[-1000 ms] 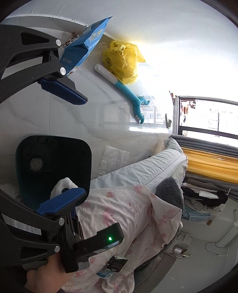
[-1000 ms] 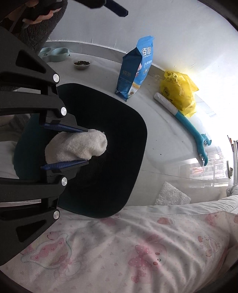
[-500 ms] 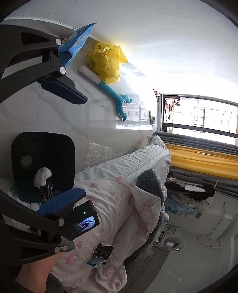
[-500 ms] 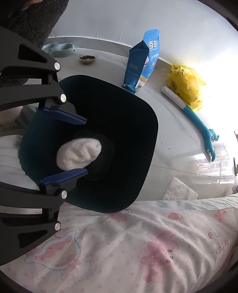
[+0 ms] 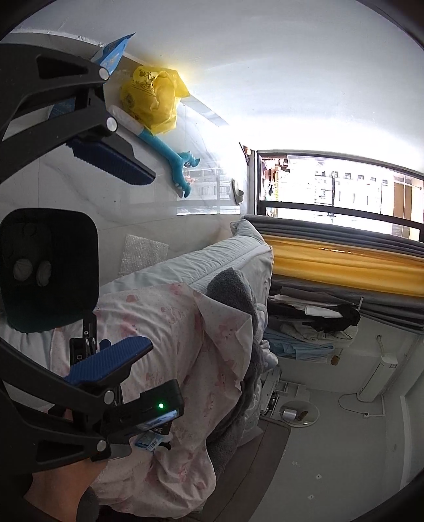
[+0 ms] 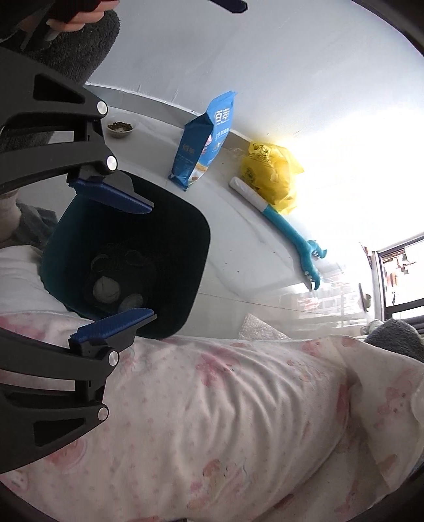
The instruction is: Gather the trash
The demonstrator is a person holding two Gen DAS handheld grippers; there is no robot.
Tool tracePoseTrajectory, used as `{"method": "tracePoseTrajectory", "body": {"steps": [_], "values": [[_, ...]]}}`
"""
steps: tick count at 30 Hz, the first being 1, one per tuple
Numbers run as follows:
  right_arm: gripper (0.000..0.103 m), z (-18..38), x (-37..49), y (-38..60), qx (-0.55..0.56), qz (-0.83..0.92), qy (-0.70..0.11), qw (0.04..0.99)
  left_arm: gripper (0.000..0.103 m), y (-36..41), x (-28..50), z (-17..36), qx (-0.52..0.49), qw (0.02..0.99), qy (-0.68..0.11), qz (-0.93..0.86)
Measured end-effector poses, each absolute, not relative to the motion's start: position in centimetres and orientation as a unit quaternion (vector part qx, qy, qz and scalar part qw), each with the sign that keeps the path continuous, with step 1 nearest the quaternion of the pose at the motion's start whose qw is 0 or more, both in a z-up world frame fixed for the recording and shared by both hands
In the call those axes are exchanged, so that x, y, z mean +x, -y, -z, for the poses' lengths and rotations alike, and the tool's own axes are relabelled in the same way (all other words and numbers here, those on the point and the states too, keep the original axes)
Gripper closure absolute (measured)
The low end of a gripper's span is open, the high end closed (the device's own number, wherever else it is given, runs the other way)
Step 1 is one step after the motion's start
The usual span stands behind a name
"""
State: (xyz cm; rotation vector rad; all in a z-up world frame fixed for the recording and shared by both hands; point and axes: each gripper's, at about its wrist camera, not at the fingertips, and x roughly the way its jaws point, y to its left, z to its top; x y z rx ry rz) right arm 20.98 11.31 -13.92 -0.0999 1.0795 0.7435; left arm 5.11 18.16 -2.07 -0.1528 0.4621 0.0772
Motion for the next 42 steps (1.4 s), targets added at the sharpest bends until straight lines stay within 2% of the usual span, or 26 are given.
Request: {"method": "tracePoseTrajectory", "body": {"steps": [18, 32, 42], "values": [[0.029, 6.9, 20.3, 0.2, -0.053, -0.304, -0.345, 0.887, 0.006, -11.0, 10.0, 2.2, -0.063, 0.966, -0.249, -0.003], [0.028, 7.2, 20.3, 8.1, -0.081, -0.235, -0.302, 0.92, 0.005, -4.8, 14.3, 2.4, -0.052, 0.959, -0.267, 0.083], [0.027, 7.9, 21.4, 12.6, -0.086, -0.201, -0.306, 0.927, 0.005, -0.7, 16.8, 3.5, -0.018, 0.952, -0.272, 0.138]]}}
